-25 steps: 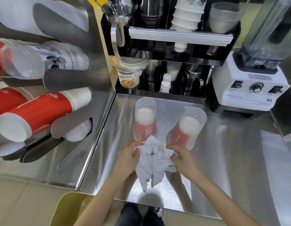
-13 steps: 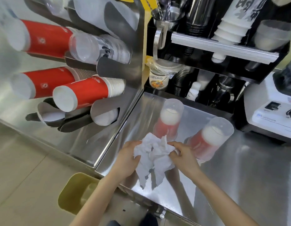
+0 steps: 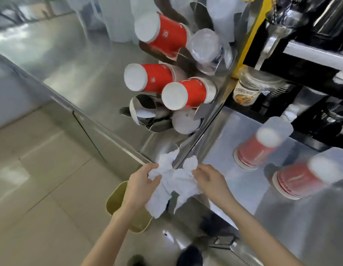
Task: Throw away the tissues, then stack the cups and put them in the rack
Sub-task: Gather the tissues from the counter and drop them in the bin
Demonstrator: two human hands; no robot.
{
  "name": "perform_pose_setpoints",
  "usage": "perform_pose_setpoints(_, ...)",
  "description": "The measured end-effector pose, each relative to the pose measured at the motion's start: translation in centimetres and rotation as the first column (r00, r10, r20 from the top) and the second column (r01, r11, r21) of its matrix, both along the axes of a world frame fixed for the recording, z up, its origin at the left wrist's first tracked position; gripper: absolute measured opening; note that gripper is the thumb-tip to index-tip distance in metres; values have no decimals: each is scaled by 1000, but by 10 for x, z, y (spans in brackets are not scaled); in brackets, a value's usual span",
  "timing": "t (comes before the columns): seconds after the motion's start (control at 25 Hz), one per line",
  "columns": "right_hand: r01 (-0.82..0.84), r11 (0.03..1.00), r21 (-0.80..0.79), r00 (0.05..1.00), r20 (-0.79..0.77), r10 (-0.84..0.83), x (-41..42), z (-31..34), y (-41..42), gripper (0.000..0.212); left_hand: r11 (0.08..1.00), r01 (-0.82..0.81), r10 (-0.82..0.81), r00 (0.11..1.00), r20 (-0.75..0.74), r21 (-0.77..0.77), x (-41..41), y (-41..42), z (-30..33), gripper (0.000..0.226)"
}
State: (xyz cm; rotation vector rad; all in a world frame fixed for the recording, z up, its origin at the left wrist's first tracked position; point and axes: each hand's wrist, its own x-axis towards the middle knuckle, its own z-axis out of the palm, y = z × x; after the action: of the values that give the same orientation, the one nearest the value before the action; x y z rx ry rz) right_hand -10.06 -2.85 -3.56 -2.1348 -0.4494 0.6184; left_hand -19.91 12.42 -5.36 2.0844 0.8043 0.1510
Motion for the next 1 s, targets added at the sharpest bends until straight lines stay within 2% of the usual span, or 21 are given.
perform_pose_setpoints(0.2, -75, 997, -8, 997, -17, 74, -45, -5, 54, 21, 992, -125, 124, 991, 43, 18, -60, 46, -6, 18)
perform_pose_setpoints(0.4, -87, 996, -12, 995, -53, 86, -84, -15, 108, 22, 981, -181, 180, 984, -16, -70, -103, 91, -17, 20)
perform_pose_setpoints(0.48, -100, 995, -28, 994, -47, 99, -95, -18, 126, 28, 972, -208, 202, 977, -66, -108, -115, 106, -20, 28)
perform_pose_setpoints(0.6, -161, 983, -93, 986, -49, 157, -99, -27, 152, 45, 958, -223, 215, 975, -62, -180, -127, 123, -32, 34)
perform_pose_setpoints(0.72, -189, 974, -125, 982, -42, 185, -97, -47, 173, 37, 936, -283, 267, 959, -99, -209, -133, 135, -53, 36)
perform_pose_setpoints(1.0, -231, 957, -172, 972, -84, 220, -80, -124, 209, 24, 914, -339, 318, 940, -127, -223, -127, 156, -128, 17)
